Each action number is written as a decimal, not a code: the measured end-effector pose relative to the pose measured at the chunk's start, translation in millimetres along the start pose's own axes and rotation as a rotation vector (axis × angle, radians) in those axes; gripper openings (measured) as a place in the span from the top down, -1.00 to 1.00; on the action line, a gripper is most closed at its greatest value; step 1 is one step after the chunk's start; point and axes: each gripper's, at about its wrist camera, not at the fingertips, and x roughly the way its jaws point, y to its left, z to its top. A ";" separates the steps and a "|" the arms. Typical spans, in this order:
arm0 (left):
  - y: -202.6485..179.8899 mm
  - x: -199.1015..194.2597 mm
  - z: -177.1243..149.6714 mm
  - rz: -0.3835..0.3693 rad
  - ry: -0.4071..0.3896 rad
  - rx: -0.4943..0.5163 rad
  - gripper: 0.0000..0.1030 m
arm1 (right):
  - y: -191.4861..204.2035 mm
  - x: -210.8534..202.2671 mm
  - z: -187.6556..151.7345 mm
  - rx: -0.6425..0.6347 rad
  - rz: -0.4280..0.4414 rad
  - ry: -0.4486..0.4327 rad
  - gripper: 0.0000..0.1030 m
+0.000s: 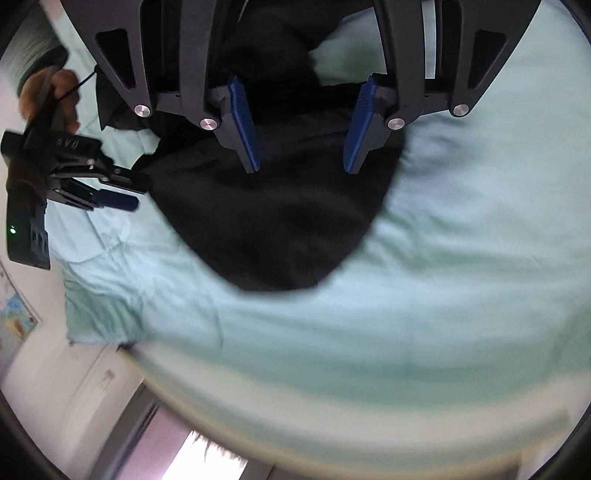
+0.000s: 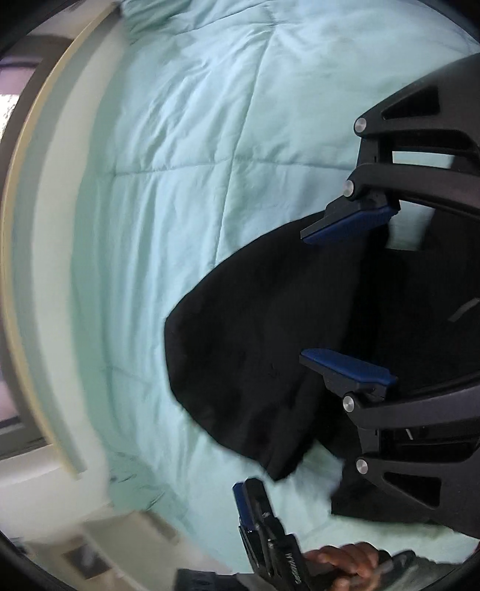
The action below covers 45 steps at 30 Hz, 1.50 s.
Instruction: Fold large clothes
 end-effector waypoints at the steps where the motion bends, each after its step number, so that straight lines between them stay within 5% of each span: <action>1: 6.4 14.2 -4.8 0.001 0.035 -0.009 0.06 | -0.3 15.0 -3.4 -0.006 -0.003 0.030 -0.21; 3: 19.9 50.1 -18.3 0.067 0.103 -0.005 0.06 | -0.8 51.5 -19.9 -0.014 -0.023 0.128 -0.19; 5: 30.0 68.7 -29.7 0.053 0.102 -0.022 0.06 | -8.8 83.0 -36.2 -0.001 -0.020 0.192 -0.18; 7: 28.3 67.1 -28.0 0.056 0.092 -0.021 0.05 | -15.6 90.0 -44.2 0.028 -0.001 0.172 -0.17; 19: 8.2 -5.5 2.7 0.048 -0.015 0.057 0.05 | -36.7 25.0 -31.4 0.017 0.087 0.113 -0.20; 24: 16.7 -13.9 35.1 0.064 -0.054 0.054 -0.35 | -51.4 11.2 -6.1 0.010 0.091 0.068 -0.44; 28: 35.1 19.1 63.9 -0.072 0.059 0.008 -0.36 | -57.4 32.3 22.6 -0.008 0.081 0.085 -0.50; 31: 45.2 44.9 74.7 -0.119 0.127 0.007 -0.35 | -64.4 53.5 44.8 -0.006 0.157 0.132 -0.50; 34: 58.8 64.9 78.7 -0.235 0.160 -0.042 -0.35 | -54.3 80.3 68.9 -0.040 0.189 0.183 -0.50; 39: 66.6 79.8 76.3 -0.276 0.155 -0.082 -0.34 | -44.2 116.4 77.6 -0.057 0.299 0.258 -0.51; 40: 64.0 78.1 75.6 -0.272 0.137 -0.070 -0.24 | -43.0 118.4 77.2 -0.070 0.302 0.259 -0.48; 42: 53.4 70.7 71.4 -0.252 0.102 -0.008 0.63 | -36.8 119.8 77.4 -0.094 0.315 0.243 0.02; 43: 47.6 66.5 68.6 -0.233 0.090 0.020 0.67 | -33.9 112.8 75.6 -0.111 0.324 0.226 0.30; 45: 35.4 48.0 62.3 -0.223 0.050 0.074 0.75 | -26.6 90.3 69.5 -0.158 0.317 0.168 0.50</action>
